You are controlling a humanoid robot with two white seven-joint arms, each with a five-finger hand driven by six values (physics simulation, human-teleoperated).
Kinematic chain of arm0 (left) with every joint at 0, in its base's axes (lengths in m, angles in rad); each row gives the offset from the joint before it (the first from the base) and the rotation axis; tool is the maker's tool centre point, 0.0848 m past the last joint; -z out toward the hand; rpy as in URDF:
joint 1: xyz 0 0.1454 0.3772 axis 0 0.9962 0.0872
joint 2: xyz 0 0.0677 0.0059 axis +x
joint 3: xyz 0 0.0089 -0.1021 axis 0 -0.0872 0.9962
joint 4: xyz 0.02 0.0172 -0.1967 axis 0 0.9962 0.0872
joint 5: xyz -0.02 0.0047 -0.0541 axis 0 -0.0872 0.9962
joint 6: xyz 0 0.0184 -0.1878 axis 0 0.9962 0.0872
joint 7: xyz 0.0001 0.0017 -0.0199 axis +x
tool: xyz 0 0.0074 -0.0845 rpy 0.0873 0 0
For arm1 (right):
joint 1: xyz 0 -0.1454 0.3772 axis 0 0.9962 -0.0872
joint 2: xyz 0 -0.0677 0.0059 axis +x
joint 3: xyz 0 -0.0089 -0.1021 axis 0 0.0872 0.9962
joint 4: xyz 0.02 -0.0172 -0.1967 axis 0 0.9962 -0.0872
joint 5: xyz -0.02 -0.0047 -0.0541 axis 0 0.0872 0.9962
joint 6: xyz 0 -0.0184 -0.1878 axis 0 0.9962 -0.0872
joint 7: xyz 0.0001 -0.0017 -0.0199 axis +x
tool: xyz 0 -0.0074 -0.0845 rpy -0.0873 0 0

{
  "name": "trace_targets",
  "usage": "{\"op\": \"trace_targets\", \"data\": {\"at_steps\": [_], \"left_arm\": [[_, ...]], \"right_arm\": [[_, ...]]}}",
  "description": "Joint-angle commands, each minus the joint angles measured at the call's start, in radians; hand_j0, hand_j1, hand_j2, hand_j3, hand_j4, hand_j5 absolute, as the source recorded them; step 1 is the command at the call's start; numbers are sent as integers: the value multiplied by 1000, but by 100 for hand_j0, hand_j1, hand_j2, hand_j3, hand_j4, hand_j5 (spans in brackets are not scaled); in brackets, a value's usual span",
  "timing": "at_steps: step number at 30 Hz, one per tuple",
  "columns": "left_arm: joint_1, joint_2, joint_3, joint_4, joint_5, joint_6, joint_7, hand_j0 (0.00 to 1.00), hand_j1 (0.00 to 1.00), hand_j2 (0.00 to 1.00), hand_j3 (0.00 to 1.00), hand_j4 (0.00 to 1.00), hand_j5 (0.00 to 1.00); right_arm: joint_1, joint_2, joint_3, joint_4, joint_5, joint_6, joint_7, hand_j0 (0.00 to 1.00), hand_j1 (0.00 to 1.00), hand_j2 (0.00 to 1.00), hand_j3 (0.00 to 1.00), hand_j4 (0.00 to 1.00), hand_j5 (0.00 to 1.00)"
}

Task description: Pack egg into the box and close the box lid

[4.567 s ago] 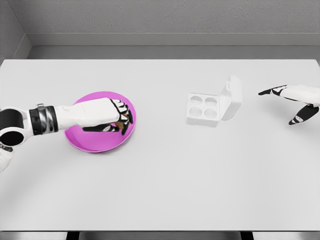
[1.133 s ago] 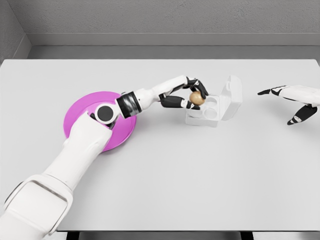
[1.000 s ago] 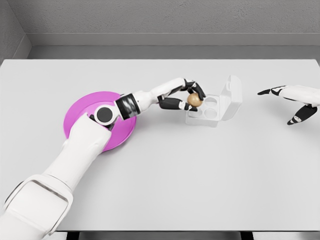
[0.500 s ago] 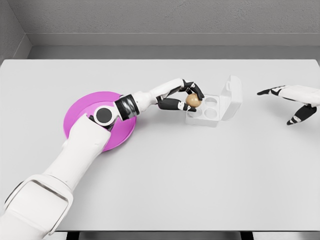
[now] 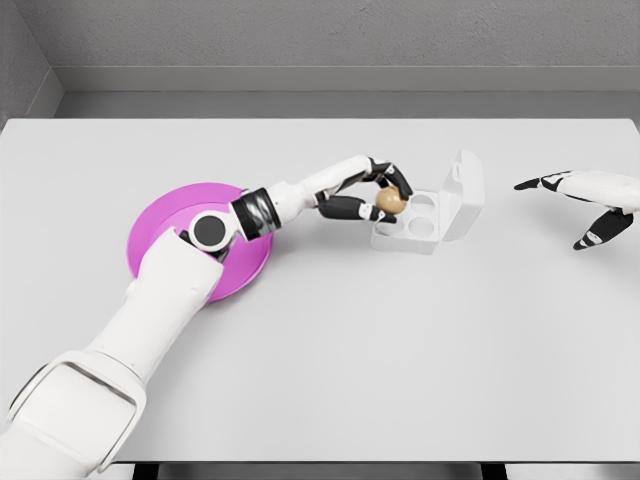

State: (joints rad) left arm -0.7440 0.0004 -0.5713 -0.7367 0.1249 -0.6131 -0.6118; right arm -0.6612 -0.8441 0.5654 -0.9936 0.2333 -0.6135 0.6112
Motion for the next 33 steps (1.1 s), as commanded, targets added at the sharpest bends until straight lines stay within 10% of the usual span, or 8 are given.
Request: {"op": "trace_targets", "data": {"at_steps": [1,33], "left_arm": [[0,0,2,-33,10,2,1,41,41,41,41,41,41],[-5,0,7,25,-4,2,1,43,43,43,43,43,43]], "right_arm": [[-2,-1,-1,0,-6,3,0,100,100,100,100,100,100],[0,11,-1,1,-6,3,0,100,100,100,100,100,100]]}}
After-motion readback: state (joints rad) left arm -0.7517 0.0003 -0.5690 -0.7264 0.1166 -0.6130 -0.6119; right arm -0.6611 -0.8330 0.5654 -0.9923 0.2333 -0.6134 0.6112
